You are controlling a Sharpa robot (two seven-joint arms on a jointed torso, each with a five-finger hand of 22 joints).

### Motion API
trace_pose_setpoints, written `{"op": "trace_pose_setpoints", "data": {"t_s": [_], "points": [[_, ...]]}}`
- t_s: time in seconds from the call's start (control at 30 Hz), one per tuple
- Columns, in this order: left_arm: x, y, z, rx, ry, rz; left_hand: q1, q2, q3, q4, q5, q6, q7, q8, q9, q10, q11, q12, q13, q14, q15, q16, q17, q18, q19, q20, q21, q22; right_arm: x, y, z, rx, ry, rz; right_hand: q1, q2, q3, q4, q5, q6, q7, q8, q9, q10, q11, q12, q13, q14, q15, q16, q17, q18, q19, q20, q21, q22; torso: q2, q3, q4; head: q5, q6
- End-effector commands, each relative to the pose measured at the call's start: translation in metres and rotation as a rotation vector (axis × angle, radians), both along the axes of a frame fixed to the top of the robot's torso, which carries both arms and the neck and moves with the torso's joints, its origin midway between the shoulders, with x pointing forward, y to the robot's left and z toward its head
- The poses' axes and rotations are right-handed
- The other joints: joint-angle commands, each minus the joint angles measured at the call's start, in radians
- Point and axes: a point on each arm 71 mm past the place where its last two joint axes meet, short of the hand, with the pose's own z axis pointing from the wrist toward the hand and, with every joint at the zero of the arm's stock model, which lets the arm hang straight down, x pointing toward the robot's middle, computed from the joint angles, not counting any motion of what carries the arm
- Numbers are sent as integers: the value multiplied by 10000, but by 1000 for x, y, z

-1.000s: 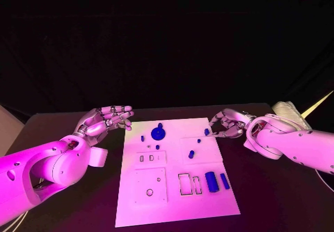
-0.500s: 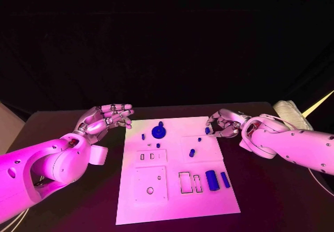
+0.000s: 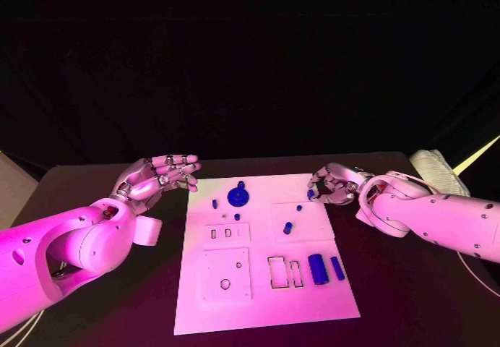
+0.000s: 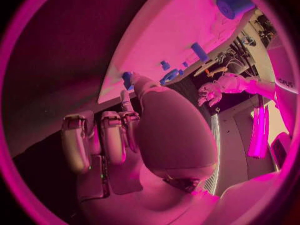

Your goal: Assemble the parts on the task board

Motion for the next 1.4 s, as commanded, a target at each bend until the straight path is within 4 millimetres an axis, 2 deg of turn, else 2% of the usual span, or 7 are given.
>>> {"op": "trace_pose_setpoints", "data": {"t_s": [0.03,0.57,0.77,1.03,1.4], "points": [[-1,-2,2,-74,-97,-204,-83,-11,38,-15,24,-21,146,-43,-8,-80,-7,-34,1,-80,-13,67,-16,118,-70,-20,52,8,1,2,-1,-7,-16,-21,6,134,140,0,7,118,-6,22,-4,632,25,59,2226,1042,-62,37,2628,-68,1064,-17,55,2635,-4,5,3,10,-20],[-1,-2,1,-65,-75,-210,-84,-10,48,-31,24,-17,143,-45,-10,-81,-9,-30,3,-85,-14,92,-26,122,-102,-16,106,45,2,5,-2,-20,-5,-44,13,197,317,-54,-110,238,-46,56,1,669,-7,94,2260,1042,-113,37,2628,-68,1064,-61,55,2635,-4,1,-5,-5,-17],[-1,-2,1,-62,-68,-211,-84,-10,48,-31,24,-17,143,-45,-10,-81,-9,-30,3,-85,-14,92,-26,122,-102,-16,106,45,3,5,-3,-68,-12,-123,-34,249,457,-93,-176,439,-115,153,33,683,-68,106,2273,1042,-151,37,2628,-68,1064,-101,55,2635,-12,-3,14,-30,-34],[-1,-1,1,-55,-59,-206,-84,-10,48,-31,24,-17,143,-45,-10,-81,-9,-30,3,-85,-14,92,-26,122,-102,-16,106,45,3,5,-3,-117,29,-185,-100,236,473,-84,-199,483,-131,177,41,696,-88,118,2285,1042,-148,37,2628,-68,1064,-107,55,2635,-12,-3,-1,-23,-37],[-1,-1,1,-55,-55,-210,-84,-10,48,-31,24,-17,143,-45,-10,-81,-9,-30,3,-85,-14,92,-26,122,-102,-16,106,45,1,9,0,70,-412,-384,-227,430,740,-163,-82,856,-272,449,145,745,-218,161,2329,1042,-226,37,2628,-68,1064,-175,55,2635,-16,3,-2,-22,-51]]}}
